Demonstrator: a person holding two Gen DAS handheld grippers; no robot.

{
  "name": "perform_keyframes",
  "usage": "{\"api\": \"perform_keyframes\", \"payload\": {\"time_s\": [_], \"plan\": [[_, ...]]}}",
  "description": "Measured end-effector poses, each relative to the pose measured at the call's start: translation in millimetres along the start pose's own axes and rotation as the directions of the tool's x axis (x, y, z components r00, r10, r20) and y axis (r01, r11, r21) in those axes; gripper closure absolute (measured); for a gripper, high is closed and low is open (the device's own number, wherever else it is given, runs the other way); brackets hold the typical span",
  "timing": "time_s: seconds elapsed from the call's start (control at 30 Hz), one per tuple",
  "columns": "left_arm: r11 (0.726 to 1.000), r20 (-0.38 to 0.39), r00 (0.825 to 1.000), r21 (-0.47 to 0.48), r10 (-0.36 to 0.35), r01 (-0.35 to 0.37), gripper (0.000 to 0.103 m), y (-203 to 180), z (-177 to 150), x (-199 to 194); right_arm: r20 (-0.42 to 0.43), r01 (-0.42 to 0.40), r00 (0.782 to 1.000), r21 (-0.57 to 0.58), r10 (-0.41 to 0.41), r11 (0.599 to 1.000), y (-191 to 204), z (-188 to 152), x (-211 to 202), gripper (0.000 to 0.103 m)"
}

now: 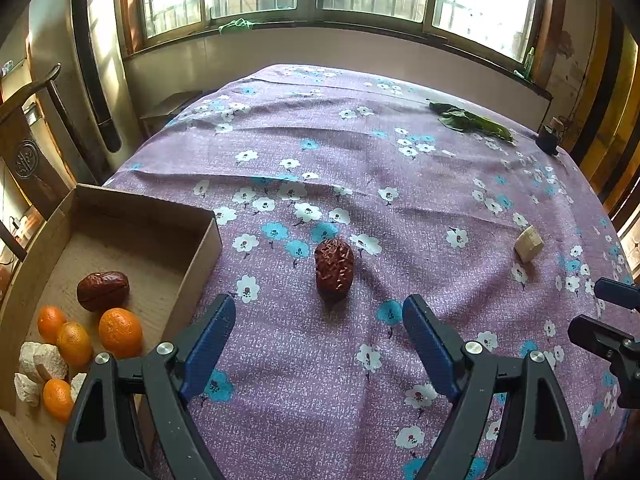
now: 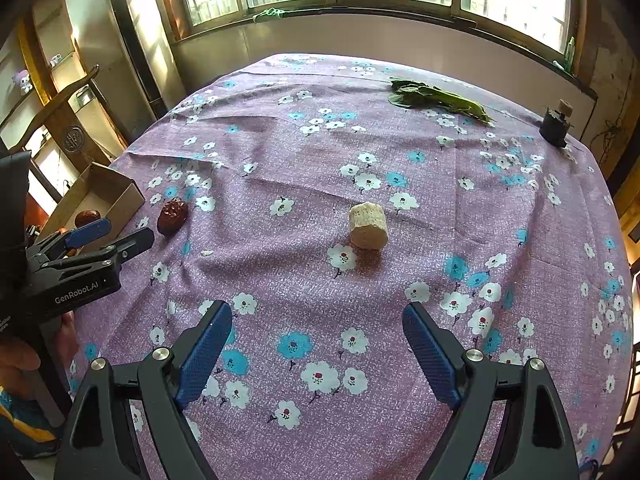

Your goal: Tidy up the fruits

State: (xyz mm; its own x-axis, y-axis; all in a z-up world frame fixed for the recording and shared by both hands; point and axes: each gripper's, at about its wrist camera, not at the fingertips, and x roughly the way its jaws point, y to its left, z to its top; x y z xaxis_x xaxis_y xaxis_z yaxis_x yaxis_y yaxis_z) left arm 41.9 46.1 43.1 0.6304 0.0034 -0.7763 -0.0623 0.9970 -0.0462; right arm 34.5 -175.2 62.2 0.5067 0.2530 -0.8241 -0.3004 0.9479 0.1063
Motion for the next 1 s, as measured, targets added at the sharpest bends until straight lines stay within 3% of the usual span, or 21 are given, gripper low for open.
{"api": "perform_keyframes", "payload": {"time_s": [0.2,0.77,0.83,1.0], "plan": [[1.000,-0.009,1.000,-0.004,-0.002,0.002,0.018,-1.9,4.3,5.5,0.021,-0.031,0.999,0.022,0.030,0.999,-1.6,6.4,5.2,0.012],[0.999,-0.041,0.999,-0.033,0.016,-0.018,0.018,3.7,13.7,20.3,0.007,-0.002,1.000,0.004,0.002,1.000,-40.9,47.7,54.9,0.013],[0.999,-0.048,0.999,-0.036,0.016,-0.018,0.018,4.7,14.6,22.5,-0.023,-0.010,1.000,0.007,0.011,1.000,-44.9,52.8,66.8,0.020],[0.999,-0.055,0.998,-0.036,0.024,-0.027,0.018,5.4,16.7,27.9,-0.056,-0.007,0.998,-0.036,0.005,0.999,-45.6,55.4,86.3,0.061]]}}
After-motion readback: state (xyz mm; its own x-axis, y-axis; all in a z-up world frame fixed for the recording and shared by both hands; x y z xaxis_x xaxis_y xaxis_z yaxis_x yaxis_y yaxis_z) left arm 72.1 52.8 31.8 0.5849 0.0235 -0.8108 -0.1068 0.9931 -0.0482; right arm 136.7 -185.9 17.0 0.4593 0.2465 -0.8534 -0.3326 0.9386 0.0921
